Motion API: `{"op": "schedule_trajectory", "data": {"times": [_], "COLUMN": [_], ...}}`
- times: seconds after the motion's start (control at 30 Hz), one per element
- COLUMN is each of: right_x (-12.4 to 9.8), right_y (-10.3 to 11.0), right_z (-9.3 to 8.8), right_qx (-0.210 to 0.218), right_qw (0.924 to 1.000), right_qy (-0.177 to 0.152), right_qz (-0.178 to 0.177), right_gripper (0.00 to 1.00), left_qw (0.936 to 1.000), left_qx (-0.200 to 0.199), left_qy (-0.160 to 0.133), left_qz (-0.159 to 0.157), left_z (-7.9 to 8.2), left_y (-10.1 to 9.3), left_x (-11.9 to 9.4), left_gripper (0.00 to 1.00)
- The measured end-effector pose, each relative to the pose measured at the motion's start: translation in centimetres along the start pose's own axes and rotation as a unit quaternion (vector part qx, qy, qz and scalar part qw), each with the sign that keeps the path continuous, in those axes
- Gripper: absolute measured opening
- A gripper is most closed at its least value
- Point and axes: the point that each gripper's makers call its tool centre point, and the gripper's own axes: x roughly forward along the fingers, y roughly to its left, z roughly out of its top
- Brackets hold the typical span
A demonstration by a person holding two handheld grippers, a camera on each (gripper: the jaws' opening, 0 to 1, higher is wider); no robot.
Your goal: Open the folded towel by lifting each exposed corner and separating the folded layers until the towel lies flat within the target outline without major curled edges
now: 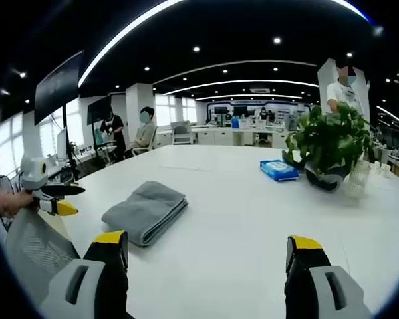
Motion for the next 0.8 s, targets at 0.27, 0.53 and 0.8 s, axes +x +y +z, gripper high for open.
{"op": "schedule_trajectory", "data": {"times": [0.27, 0.53, 0.8], "right_x": [0.02, 0.09, 0.04], "right_y": [-0.1, -0.44, -0.67], "right_z": [-0.42, -0.6, -0.75], "right_qx": [0.0, 0.001, 0.004], "right_qw": [0.9999, 0.9998, 0.9997], "right_qy": [0.012, 0.014, 0.018], "right_qz": [-0.006, -0.01, -0.016], "right_gripper": [1.0, 1.0, 1.0], "left_qw": [1.0, 1.0, 0.9999], "left_qx": [-0.001, 0.001, 0.003], "left_qy": [-0.002, 0.002, 0.009], "left_qz": [-0.002, -0.005, -0.008], "left_z": [0.09, -0.02, -0.23], "left_y": [-0.03, -0.2, -0.35], "left_x": [-0.01, 0.04, 0.12], "left_gripper": [0.86, 0.86, 0.86]}}
